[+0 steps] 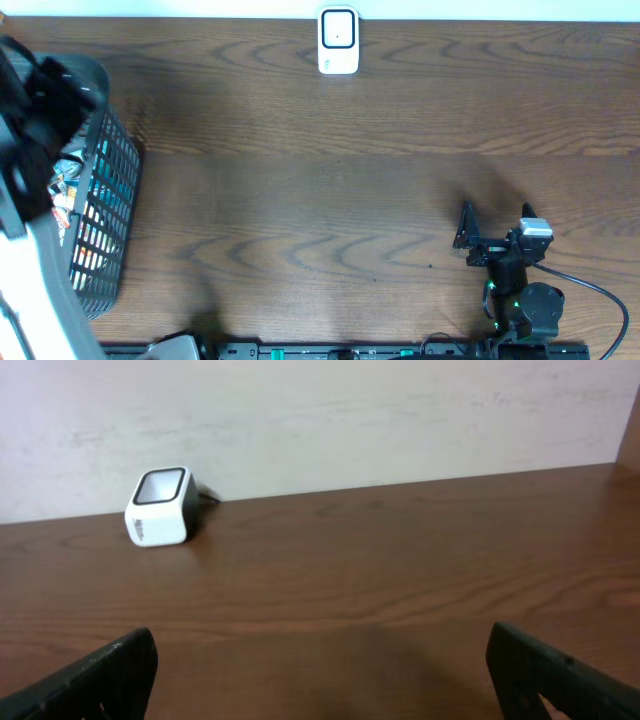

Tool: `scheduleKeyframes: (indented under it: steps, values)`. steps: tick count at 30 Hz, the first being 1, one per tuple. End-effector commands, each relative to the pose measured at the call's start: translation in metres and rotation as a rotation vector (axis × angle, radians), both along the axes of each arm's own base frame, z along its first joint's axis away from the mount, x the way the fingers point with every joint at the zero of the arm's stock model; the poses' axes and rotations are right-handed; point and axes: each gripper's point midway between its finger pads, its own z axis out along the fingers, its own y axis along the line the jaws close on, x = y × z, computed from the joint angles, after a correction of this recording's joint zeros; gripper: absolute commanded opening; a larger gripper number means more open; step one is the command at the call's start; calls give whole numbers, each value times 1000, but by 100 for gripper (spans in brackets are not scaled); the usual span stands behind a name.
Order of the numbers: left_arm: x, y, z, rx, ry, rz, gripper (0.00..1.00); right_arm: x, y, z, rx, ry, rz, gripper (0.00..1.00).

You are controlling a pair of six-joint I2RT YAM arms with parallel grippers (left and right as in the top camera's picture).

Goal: Scan the item barcode
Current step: 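Reach the left gripper into the basket and grasp the teal bottle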

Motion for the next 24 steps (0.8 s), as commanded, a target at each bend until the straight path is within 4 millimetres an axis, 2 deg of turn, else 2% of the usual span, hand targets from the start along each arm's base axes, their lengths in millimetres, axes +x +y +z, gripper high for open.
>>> scheduleKeyframes:
  steps: [1, 4, 11, 16, 19, 24]
  values:
    - [-5, 46, -35, -97, 101, 240, 98, 0, 3, 0, -10, 0, 12, 99]
    - [0, 60, -73, -230, 195, 268, 98, 0, 3, -1, -10, 1, 12, 99]
    - [7, 83, -131, -331, 358, 324, 98, 0, 3, -1, -10, 1, 12, 99]
    - [13, 86, -166, -375, 463, 329, 98, 0, 3, 0, -10, 0, 12, 99]
    - [8, 83, -192, -420, 545, 358, 98, 0, 3, 0, -10, 0, 12, 99]
    - [3, 79, -214, -452, 599, 383, 98, 0, 3, 0, -10, 0, 12, 99]
